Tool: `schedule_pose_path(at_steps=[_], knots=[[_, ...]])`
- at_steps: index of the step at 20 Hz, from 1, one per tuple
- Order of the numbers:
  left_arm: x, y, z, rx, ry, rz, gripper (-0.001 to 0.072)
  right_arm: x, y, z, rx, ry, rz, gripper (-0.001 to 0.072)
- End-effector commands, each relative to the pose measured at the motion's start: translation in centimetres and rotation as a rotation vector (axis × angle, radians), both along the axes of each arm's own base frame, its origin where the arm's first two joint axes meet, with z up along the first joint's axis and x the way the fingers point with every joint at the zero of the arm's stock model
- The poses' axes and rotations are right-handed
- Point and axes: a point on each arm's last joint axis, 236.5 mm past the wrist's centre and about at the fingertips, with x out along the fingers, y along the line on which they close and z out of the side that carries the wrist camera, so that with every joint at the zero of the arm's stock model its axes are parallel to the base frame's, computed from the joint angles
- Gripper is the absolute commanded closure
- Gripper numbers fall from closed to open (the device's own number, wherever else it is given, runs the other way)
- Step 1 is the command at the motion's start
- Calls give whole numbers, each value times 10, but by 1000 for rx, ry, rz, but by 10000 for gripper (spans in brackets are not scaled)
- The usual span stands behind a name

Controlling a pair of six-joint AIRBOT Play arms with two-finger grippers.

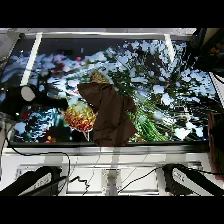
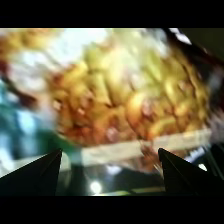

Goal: Fold the clothes and pants, and hang the long-sleeved shirts on hangers.

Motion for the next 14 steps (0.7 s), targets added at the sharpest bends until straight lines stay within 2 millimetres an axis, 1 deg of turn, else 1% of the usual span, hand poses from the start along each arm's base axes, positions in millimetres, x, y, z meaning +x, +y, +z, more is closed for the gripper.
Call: schedule_pose_path(at_steps=[1, 2, 3, 5, 6, 8, 10, 11, 12, 14], knots=[[-41, -49, -33, -189, 111, -85, 5, -3, -1, -4, -2, 21, -1, 701], [-46, -57, -36, -208, 118, -110, 5, -12, 3, -13, 8, 73, 13, 701], [-48, -62, -38, -207, 116, -127, 7, -27, 8, -27, 18, 157, 32, 701], [-46, -65, -37, -207, 100, -128, 13, -57, 22, -53, 60, 306, 78, 702], [-45, -65, -37, -213, 106, -104, 13, -69, 35, -64, 107, 357, 112, 702], [-44, -63, -36, -245, 142, 9, 14, -95, 60, -90, 205, 451, 167, 702], [-39, -70, -30, -290, 129, 36, 15, -128, 73, -127, 257, 551, 184, 702], [-32, -70, -27, -296, 95, 38, 15, -144, 79, -146, 283, 586, 186, 702], [-26, -69, -24, -292, 62, 42, 15, -159, 90, -165, 323, 610, 204, 702], [-23, -68, -24, -291, 49, 48, 14, -184, 118, -202, 468, 653, 191, 701]])
